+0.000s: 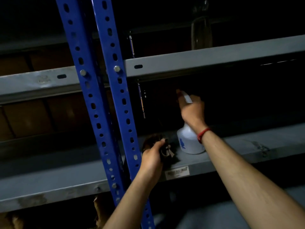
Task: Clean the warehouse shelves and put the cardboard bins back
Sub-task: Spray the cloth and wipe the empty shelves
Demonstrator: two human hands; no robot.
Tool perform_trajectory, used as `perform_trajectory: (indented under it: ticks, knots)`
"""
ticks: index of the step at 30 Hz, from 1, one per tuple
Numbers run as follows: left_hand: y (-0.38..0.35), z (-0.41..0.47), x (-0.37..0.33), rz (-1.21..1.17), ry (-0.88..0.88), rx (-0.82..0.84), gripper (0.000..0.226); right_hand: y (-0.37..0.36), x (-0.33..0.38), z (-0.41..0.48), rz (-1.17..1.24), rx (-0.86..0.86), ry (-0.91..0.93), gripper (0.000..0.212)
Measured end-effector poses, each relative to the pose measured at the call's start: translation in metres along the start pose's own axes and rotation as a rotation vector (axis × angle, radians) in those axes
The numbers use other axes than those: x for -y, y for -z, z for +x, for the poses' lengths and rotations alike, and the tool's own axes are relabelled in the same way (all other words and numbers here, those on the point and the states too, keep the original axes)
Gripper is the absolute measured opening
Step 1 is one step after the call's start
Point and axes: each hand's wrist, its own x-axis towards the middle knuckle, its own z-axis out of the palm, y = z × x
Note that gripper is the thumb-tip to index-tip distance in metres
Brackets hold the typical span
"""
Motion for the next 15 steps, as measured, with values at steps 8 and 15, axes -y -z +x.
perform_trajectory:
  ticks: [8, 15]
  knots:
    - [0.0, 0.006, 0.004, 0.013, -0.077, -0.02, 0.016, -0.01, -0.024, 0.013, -0.035, 0.004, -0.08, 0.046]
    - [0.003, -0.002, 0.005, 0.113, -0.158, -0.035, 0.018, 0.017, -0.017, -0.039, -0.101, -0.072, 0.062, 0.094]
